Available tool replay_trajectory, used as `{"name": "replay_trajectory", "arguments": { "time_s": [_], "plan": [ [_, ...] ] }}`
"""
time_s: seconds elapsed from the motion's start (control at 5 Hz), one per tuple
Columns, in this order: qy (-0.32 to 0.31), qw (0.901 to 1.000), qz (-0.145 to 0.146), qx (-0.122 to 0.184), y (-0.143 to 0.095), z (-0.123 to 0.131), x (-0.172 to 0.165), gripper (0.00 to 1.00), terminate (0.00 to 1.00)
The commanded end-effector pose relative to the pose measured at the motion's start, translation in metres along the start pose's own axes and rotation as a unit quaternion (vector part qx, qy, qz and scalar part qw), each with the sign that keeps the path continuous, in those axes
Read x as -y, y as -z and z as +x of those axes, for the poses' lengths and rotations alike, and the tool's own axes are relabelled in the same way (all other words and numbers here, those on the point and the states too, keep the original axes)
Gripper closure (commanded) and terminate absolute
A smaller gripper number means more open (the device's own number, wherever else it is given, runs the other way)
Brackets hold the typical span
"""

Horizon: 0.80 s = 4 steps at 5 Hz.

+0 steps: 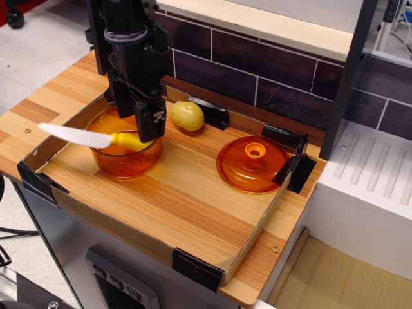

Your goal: Put knife in pot

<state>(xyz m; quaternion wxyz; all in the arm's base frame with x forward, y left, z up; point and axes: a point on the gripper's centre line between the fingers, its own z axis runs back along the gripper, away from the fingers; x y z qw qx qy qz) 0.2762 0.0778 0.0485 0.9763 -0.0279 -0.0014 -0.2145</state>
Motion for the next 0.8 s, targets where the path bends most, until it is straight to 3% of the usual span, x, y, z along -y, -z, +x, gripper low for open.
{"name": "replay_trajectory", "arguments": {
  "time_s": [0.0,0.4,0.6],
  "plan": [
    [-0.009,0.9980,-0.003,0.062,-0.059,-0.008,0.005,0.00,0.00],
    [-0.036,0.9964,0.001,0.077,-0.072,-0.011,0.003,0.00,0.00],
    [-0.036,0.9964,0.001,0.077,-0.072,-0.011,0.003,0.00,1.00]
  ]
}}
